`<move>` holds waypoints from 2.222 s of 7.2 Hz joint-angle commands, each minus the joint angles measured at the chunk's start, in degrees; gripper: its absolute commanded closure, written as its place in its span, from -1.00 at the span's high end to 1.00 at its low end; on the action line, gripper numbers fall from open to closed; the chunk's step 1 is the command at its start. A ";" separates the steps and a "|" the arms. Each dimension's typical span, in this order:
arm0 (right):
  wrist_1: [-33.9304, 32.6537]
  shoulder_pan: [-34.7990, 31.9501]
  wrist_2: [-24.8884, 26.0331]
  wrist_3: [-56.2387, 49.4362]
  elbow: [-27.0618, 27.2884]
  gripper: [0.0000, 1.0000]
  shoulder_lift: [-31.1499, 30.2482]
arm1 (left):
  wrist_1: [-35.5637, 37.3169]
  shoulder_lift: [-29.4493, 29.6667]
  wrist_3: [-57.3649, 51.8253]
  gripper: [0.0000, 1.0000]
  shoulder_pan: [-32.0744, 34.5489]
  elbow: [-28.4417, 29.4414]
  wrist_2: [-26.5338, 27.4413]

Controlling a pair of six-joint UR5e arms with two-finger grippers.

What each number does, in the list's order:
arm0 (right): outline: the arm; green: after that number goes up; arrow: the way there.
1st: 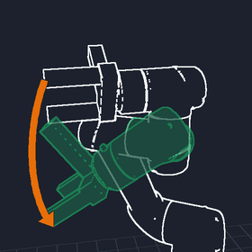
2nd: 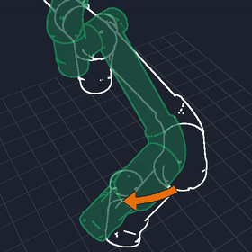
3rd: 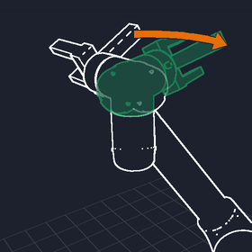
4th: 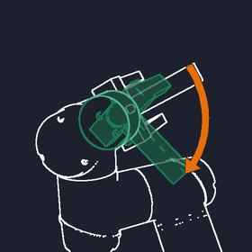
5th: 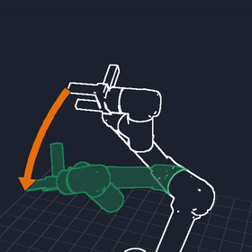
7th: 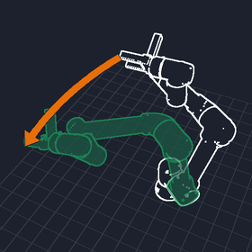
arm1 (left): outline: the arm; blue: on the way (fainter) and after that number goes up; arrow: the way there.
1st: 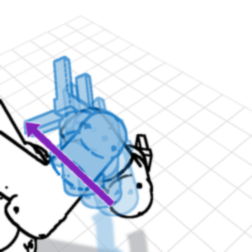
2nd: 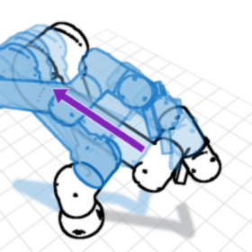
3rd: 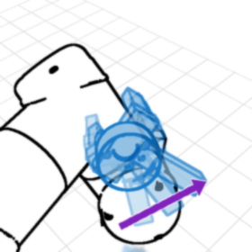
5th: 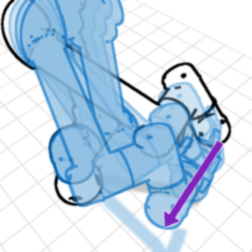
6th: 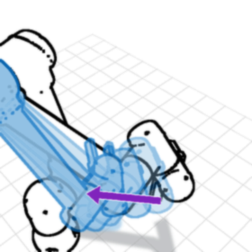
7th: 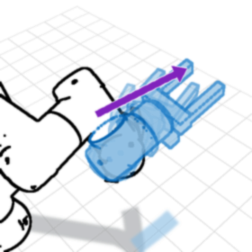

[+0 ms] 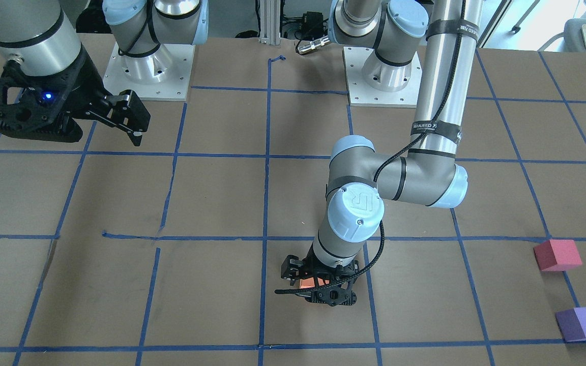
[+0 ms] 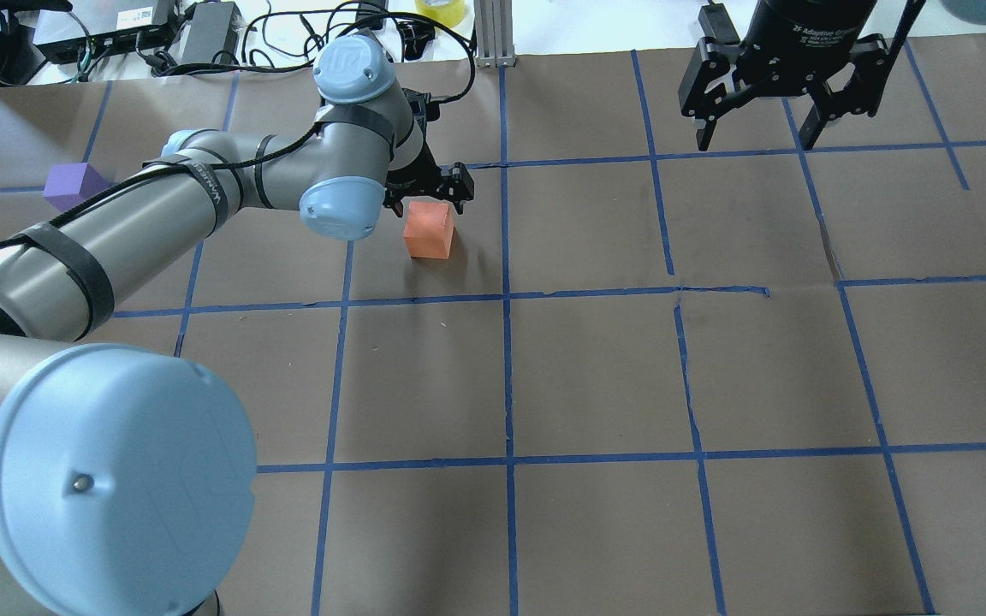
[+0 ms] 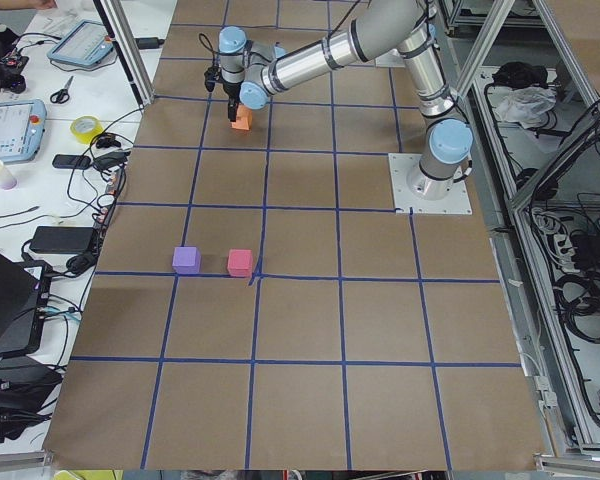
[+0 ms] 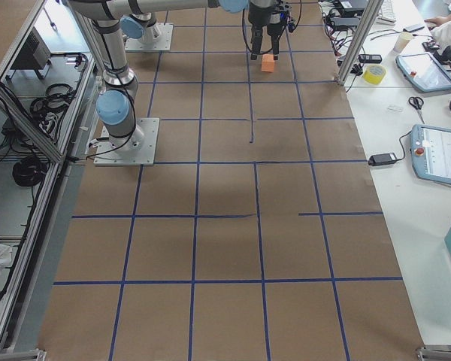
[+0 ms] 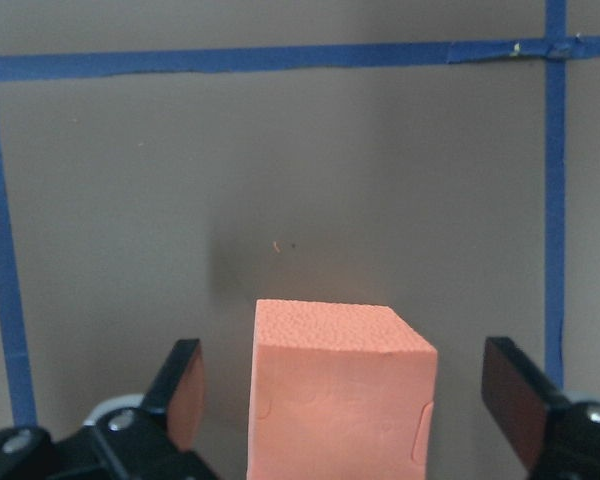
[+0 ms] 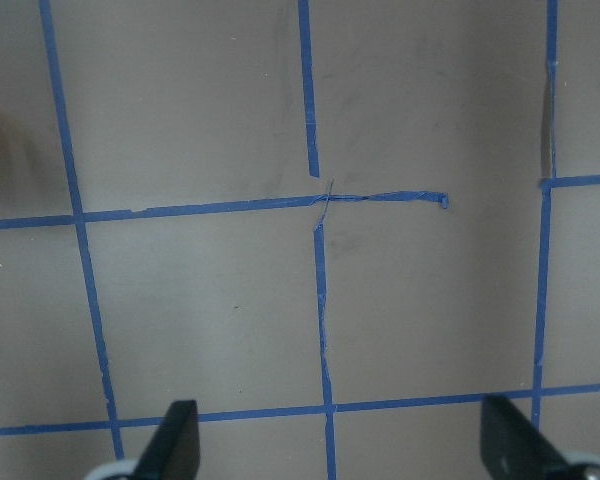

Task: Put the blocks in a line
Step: 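Grasp the orange cube with the left gripper and lift it, then carry the orange cube with the left gripper toward the purple cube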

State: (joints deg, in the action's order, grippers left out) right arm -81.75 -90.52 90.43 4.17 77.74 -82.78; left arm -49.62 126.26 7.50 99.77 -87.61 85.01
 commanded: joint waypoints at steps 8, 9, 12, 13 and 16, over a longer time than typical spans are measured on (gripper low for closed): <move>-0.16 -0.01 0.45 0.05 -0.40 1.00 -0.10 | -2.13 -5.40 -1.34 -0.92 -9.98 -1.86 8.51; -0.42 -0.01 0.45 0.05 -0.40 1.00 -0.10 | -2.75 -5.85 -3.26 -0.92 -15.17 -1.43 8.24; -0.25 -0.01 0.36 0.05 -0.40 1.00 -0.10 | -8.38 -5.68 -22.79 -1.00 -30.11 0.77 4.29; -0.34 0.08 0.45 0.05 -0.40 1.00 -0.10 | -8.73 -4.80 -28.88 -1.00 -33.99 1.82 4.37; -0.43 -0.01 0.27 0.14 -0.31 1.00 -0.18 | -15.59 -4.01 -43.23 -1.00 -41.04 10.49 5.16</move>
State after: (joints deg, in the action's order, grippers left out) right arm -82.09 -90.51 90.78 4.27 77.39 -82.91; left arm -63.69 121.64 -29.95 61.53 -81.22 89.65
